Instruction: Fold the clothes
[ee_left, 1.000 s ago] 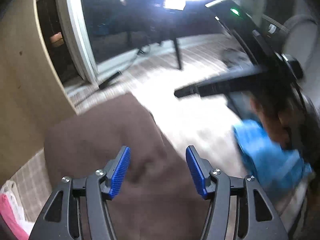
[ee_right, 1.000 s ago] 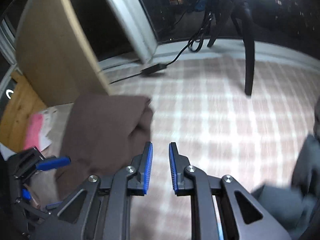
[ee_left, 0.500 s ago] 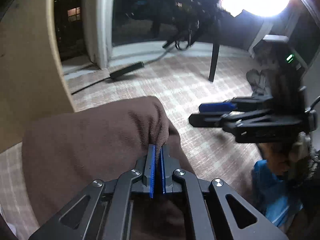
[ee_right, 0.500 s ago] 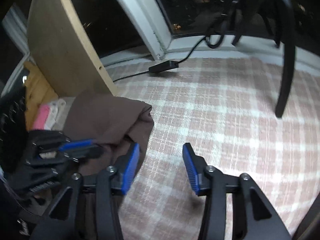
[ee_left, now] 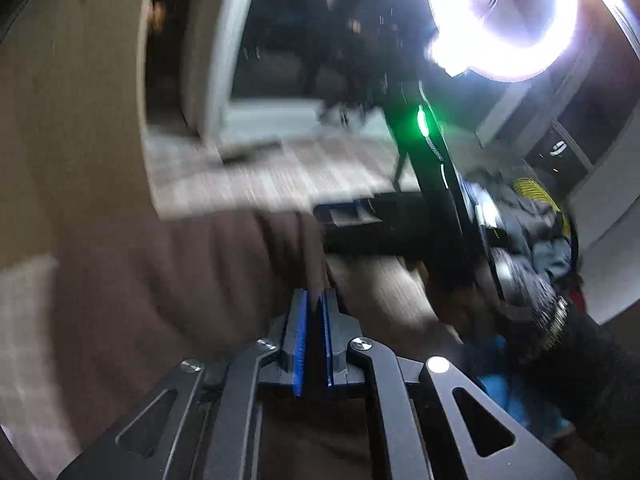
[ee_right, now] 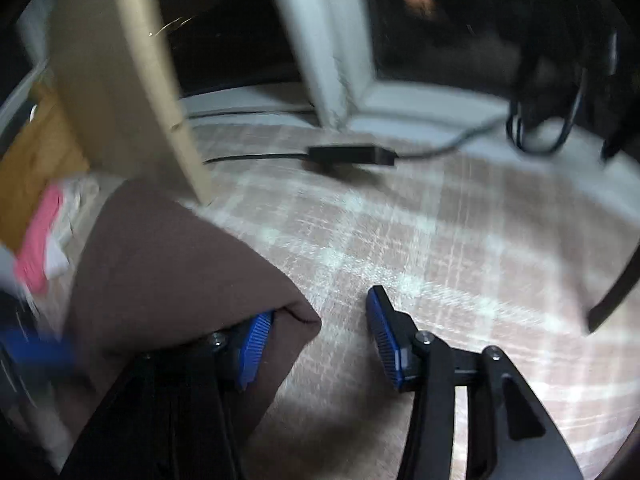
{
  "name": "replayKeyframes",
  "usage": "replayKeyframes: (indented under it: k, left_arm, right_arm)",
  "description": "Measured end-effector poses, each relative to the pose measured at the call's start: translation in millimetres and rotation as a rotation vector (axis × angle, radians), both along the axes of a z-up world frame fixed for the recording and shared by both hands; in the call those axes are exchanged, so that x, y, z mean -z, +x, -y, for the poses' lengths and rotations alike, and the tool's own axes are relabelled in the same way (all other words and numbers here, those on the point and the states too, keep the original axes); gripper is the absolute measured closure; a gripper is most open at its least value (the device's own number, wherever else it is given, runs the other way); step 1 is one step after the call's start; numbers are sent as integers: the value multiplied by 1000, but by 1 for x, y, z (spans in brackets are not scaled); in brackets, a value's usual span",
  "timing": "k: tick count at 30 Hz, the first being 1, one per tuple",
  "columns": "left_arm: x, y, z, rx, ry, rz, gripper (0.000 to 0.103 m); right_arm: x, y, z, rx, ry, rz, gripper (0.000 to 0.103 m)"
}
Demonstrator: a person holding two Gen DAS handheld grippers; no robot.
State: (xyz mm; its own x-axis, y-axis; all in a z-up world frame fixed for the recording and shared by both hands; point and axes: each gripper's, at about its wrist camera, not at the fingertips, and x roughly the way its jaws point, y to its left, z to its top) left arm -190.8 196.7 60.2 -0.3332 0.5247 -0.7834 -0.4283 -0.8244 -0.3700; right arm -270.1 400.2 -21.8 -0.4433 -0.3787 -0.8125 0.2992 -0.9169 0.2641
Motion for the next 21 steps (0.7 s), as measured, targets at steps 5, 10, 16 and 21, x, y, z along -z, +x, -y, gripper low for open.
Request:
replayKeyframes:
  k: [5, 10, 16, 21]
  left_arm:
    - [-4, 29, 17, 18, -1, -72, 76]
    - [28, 30, 11, 89, 84, 42, 76]
    - [39, 54, -20, 222, -51, -82, 69]
    - [40, 69, -29, 318, -30, -49, 69]
  right_arm:
    - [-10, 15, -21, 30, -4, -20, 50]
    - [-28, 28, -37, 26, -140, -15, 54]
    - [-36, 27, -25, 7, -275, 95, 67]
    - [-27, 17, -6, 47, -94, 58, 64]
